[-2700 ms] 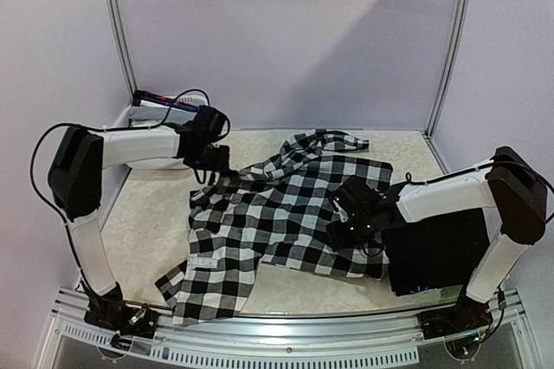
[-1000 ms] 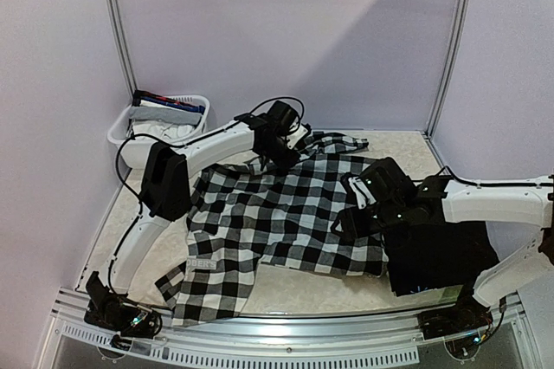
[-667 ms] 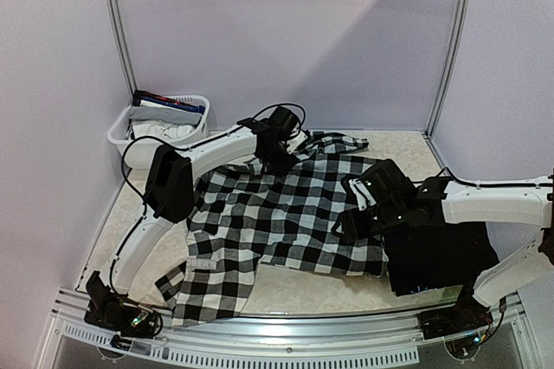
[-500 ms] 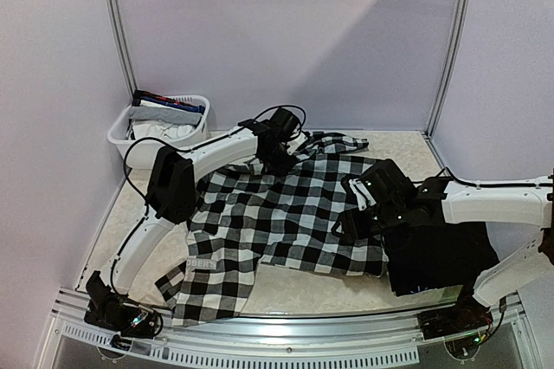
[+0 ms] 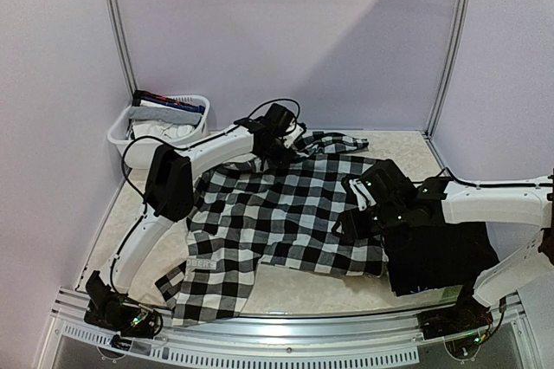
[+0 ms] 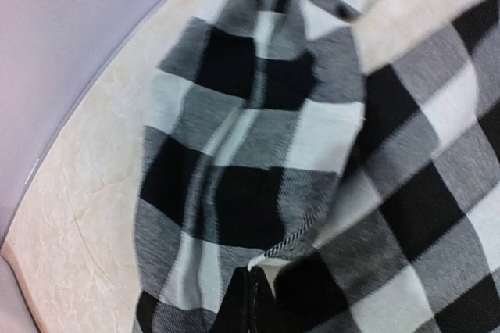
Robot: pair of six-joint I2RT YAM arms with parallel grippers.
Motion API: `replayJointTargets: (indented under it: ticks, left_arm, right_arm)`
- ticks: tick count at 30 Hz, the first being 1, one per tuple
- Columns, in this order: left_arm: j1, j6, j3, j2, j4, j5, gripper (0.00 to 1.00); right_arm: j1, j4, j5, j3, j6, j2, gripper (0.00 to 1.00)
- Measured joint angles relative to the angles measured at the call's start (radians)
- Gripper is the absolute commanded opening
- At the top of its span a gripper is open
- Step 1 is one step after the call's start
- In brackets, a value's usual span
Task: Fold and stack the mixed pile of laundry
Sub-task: Smooth out the flattened shirt at the corner of the board.
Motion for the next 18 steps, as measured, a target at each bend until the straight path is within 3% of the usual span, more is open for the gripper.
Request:
replayJointTargets:
  ticks: [5,9,10,12,15,18]
  left_arm:
    - [0.101,-0.136,-0.013,-0.003,0.079,0.081,0.00]
    - [0.266,-0.314,-0.013,-0.003,0.145,0.131,0.00]
    - [0.315,-0.366,-0.013,-0.003,0.158,0.142,0.06]
    - [0.401,-0.450,-0.013,-0.003,0.188,0.204,0.32]
    - [0.402,-0.533,-0.006,-0.003,0.243,0.287,0.60]
    - [0.403,-0.556,-0.010,-0.003,0.253,0.308,0.71]
  right_arm:
    - [0.000,-0.003,0.002,0.000,0.006,0.002,0.60]
    - [0.000,-0.003,0.006,0.001,0.008,0.013,0.60]
    - [0.000,-0.003,0.008,0.001,0.009,0.017,0.60]
    - [0.000,-0.003,0.009,0.002,0.011,0.024,0.60]
    - [0.000,-0.005,0.009,0.007,0.013,0.035,0.60]
    - [0.000,-0.010,0.008,0.023,0.014,0.054,0.60]
